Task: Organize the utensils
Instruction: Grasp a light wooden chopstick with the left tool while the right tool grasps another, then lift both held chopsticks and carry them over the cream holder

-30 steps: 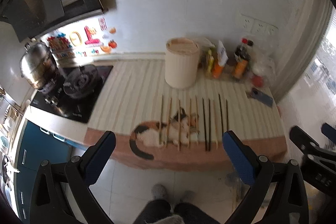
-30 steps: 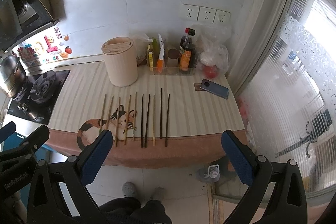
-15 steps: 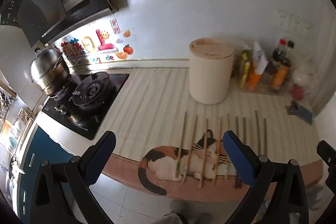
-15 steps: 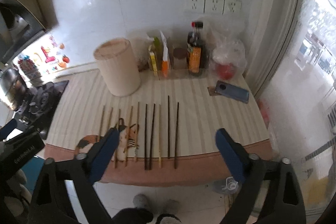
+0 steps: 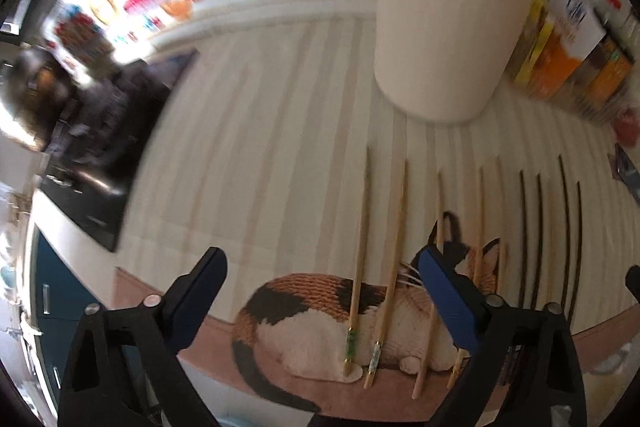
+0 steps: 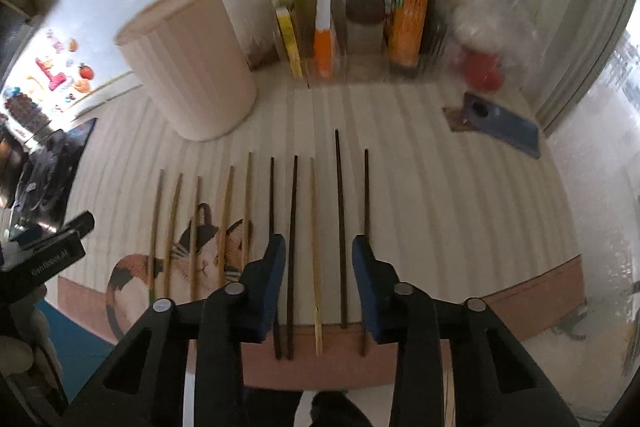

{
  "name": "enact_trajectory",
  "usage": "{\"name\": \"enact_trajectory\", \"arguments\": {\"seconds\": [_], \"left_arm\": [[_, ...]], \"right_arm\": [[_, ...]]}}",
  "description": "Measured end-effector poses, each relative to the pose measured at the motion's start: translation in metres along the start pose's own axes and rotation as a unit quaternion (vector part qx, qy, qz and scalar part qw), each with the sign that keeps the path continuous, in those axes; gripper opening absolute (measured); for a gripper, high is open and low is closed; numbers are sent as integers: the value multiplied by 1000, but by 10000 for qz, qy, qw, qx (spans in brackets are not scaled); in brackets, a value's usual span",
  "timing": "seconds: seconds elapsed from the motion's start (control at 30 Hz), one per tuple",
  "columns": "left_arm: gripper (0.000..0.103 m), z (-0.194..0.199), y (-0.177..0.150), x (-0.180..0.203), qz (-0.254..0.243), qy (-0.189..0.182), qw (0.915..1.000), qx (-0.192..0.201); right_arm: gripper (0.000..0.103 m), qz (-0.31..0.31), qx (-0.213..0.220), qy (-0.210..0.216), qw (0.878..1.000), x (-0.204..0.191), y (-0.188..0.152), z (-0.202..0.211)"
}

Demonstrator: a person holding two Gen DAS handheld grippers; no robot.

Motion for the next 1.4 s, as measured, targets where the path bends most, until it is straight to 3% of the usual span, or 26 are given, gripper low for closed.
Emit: {"name": "enact_trajectory", "arguments": {"seconds": [0.13, 0.23, 0.33, 0.5, 0.57, 0.6, 0.73, 0.97, 1.0, 1.07, 1.13, 1.4], "left_arm": [[76, -44, 5, 1, -50, -312, 9979, -561], [72, -66, 7, 4, -125, -441, 9957, -808], [43, -84, 6, 8, -240, -564, 9925, -1057], [26, -92, 0, 12, -297, -649, 9914, -1098], [8, -89, -1, 13, -342, -691, 9913, -1069], [6, -89, -3, 16, -374, -667, 9915, -1048], [5, -89, -8, 10, -263, -707, 9914, -1068], [4, -83, -14, -40, 151, -944, 9862, -1352], [4, -82, -15, -44, 165, -939, 9859, -1374], [4, -80, -19, -51, 140, -948, 9855, -1404], [5, -83, -21, -54, 93, -964, 9854, -1398], [5, -73, -22, -12, -435, -890, 9872, -1253]], "right_arm": [[30, -200, -476, -27, 9987, -2, 9, -39], [30, -243, -818, -29, 9963, -1, 12, -68], [30, -314, -1088, 50, 9936, 2, 11, -87], [30, -421, -1509, 234, 9874, 5, 14, -113], [30, -362, -1557, 191, 9870, 2, 17, -119], [30, -323, -1570, 126, 9870, 0, 18, -121], [31, -196, -1646, -162, 9860, -8, 21, -134], [30, 234, -1833, -641, 9807, -29, 19, -143], [28, 228, -1863, -641, 9801, -31, 19, -143], [12, 149, -2010, -566, 9779, -35, 19, -144], [10, 166, -2110, -592, 9756, -43, 24, -153], [10, 276, -2518, -574, 9657, -56, 33, -167]]}}
Point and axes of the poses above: each gripper's, at about its wrist camera, not at the fingertips, and z roughly against the way its jaws point, x to its right, y to its top, the point moved 1 cm from there along -z, roughly the way its jaws point
